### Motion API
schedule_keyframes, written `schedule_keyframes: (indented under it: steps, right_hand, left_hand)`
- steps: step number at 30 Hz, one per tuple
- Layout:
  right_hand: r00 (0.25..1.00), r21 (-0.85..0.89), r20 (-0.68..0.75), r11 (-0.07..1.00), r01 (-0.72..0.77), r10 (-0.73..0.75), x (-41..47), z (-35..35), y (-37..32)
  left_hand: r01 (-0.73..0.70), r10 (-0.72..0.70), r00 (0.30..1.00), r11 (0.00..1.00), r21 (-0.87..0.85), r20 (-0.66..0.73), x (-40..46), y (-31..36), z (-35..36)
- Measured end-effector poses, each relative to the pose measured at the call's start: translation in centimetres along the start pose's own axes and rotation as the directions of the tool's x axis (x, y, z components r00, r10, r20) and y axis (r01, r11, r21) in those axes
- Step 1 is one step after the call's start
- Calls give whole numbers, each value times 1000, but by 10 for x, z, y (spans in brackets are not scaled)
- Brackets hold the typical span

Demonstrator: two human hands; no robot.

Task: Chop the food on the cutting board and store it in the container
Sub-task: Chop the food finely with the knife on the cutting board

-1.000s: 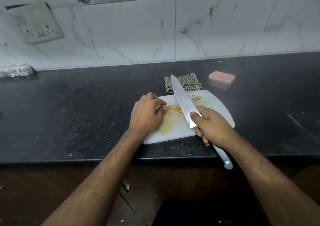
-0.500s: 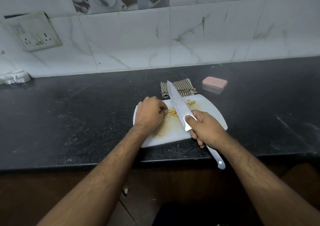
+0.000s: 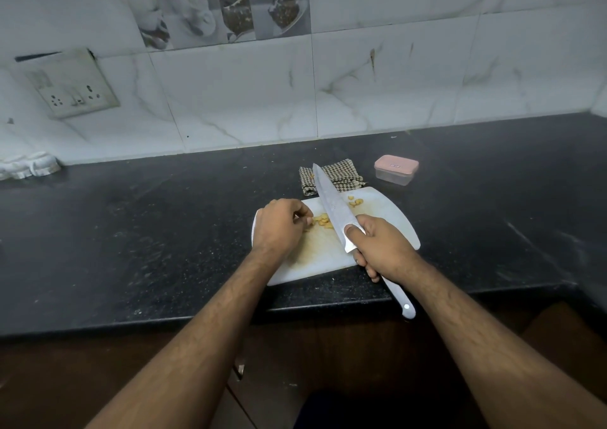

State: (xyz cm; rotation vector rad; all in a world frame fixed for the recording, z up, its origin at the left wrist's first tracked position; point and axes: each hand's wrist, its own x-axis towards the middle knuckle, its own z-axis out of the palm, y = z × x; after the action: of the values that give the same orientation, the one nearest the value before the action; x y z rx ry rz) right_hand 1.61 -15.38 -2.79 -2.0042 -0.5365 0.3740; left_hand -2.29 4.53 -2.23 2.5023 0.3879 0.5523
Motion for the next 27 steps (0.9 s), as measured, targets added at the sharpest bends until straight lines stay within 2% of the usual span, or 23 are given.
schedule_keyframes:
  steps: [7, 11, 17, 21, 27]
  right_hand:
    - [1000, -12, -6, 1000, 12, -12, 1, 0, 1]
    - [1000, -10, -5, 1000, 9, -9, 1, 0, 1]
    - [1000, -9, -11, 1000, 0, -1, 0, 0, -1]
    - [999, -25, -36, 1000, -3, 2, -6, 1, -6]
    - [1000, -133, -25, 991, 6, -9, -23, 1, -7]
  left_hand:
    - [-82, 79, 996, 994, 76, 45, 3, 6, 0]
    - [-94, 91, 995, 994, 61, 46, 3, 6, -1]
    - [4, -6, 1000, 989, -148, -14, -21, 4, -1]
    - [-10, 17, 999, 985, -172, 38, -45, 0, 8]
    - [-4, 4, 1000, 970, -243, 0, -54, -2, 10]
